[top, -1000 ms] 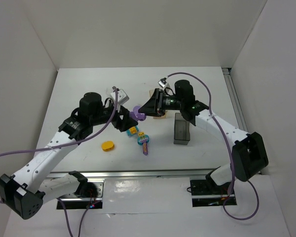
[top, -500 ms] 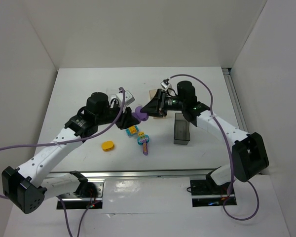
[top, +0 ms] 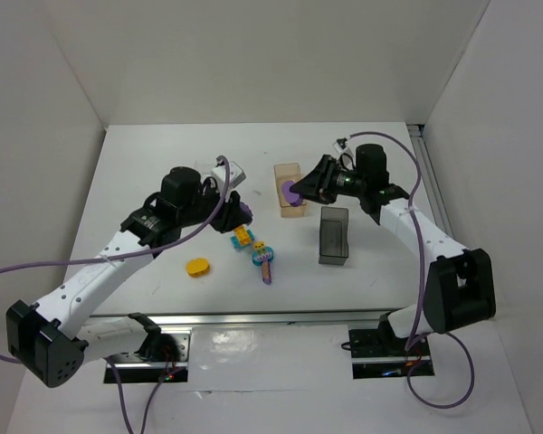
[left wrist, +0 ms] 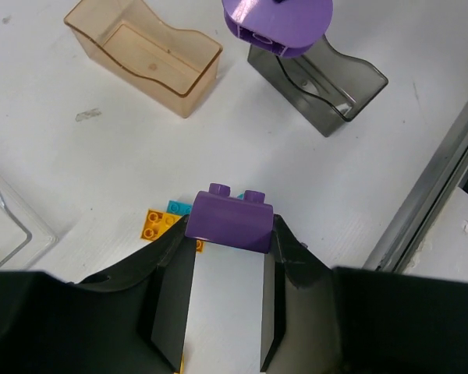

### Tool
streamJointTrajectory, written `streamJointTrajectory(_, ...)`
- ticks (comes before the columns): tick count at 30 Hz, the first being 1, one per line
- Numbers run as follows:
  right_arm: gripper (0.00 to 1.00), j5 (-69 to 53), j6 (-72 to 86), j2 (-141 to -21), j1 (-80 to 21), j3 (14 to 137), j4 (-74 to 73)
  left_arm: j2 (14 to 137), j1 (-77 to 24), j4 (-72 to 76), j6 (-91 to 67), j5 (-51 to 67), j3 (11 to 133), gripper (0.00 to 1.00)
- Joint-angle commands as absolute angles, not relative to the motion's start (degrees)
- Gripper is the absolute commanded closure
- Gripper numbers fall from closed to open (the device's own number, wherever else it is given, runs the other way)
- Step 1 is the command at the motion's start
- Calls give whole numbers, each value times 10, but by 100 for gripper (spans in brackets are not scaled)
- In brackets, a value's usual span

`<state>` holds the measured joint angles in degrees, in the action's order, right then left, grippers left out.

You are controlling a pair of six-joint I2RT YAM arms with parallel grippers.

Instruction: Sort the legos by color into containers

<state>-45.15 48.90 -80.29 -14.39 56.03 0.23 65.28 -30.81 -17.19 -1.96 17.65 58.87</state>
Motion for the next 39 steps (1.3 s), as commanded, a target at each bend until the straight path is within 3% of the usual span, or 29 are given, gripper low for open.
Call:
streamJointTrajectory(1, 68, -355, 400, -830, -149, 636, -60, 656, -301, -165, -52, 141, 609, 100)
streamJointTrajectory(6, 68, -110, 320, -917, -183, 738, -150, 712, -290, -229, -132, 70, 681, 100)
streamJointTrajectory(9, 68, -56, 306, -977, -199, 777, -163, 761, -274, -272, -204, -3, 727, 100)
streamJointTrajectory(15, 64, -7, 287, -1105, -223, 874, -189, 802, -261, -300, -250, -11, 757, 100)
streamJointTrajectory(20, 7, -7, 281, -1122, -229, 907, -194, 859, -261, -312, -255, 7, 808, 100)
streamJointTrajectory(25, 4, 52, 281, -1029, -234, 885, -230, 934, -277, -317, -266, 28, 876, 100)
streamJointTrajectory(33, 7, 195, 314, -690, -234, 615, -254, 1136, -322, -330, -295, 0, 1059, 100)
streamJointTrajectory(37, 7, 209, 314, -600, -222, 573, -307, 1249, -327, -372, -301, -10, 1180, 91)
streamJointTrajectory(39, 6, 215, 314, -569, -222, 573, -340, 1288, -327, -386, -301, -20, 1255, 70)
